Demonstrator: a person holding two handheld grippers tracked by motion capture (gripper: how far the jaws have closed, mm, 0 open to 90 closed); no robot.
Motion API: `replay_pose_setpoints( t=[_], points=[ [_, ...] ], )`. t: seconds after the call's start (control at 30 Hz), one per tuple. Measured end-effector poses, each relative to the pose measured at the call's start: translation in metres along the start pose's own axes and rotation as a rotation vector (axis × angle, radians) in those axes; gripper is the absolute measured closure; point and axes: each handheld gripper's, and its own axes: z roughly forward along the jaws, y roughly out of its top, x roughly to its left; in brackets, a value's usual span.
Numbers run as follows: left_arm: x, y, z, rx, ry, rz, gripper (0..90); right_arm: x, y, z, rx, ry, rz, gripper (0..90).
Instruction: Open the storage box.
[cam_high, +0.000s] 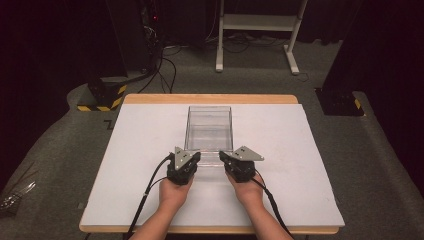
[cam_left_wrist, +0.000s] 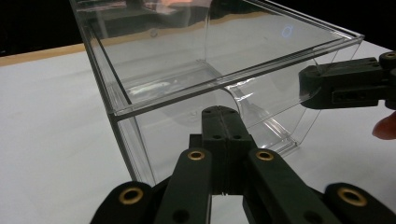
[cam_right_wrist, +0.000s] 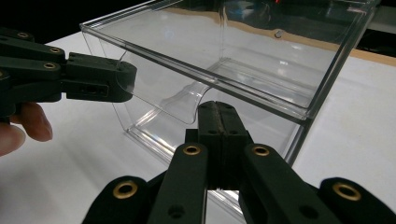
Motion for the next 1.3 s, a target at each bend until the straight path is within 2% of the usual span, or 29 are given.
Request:
replay_pose_setpoints(
  t=[0.87, 1.3],
  points=[
    [-0.014, -0.012, -0.026, -0.007, -0.023, 0.028, 90.0, 0.017, -0.012, -0.023, -0.004, 0.021, -0.019, 90.0],
    [-0.024, -0.021, -0.044, -0.013, -0.040, 0.039, 90.0, 0.029, -0.020, -0.040, -0.011, 0.035, -0.030, 90.0]
  ],
)
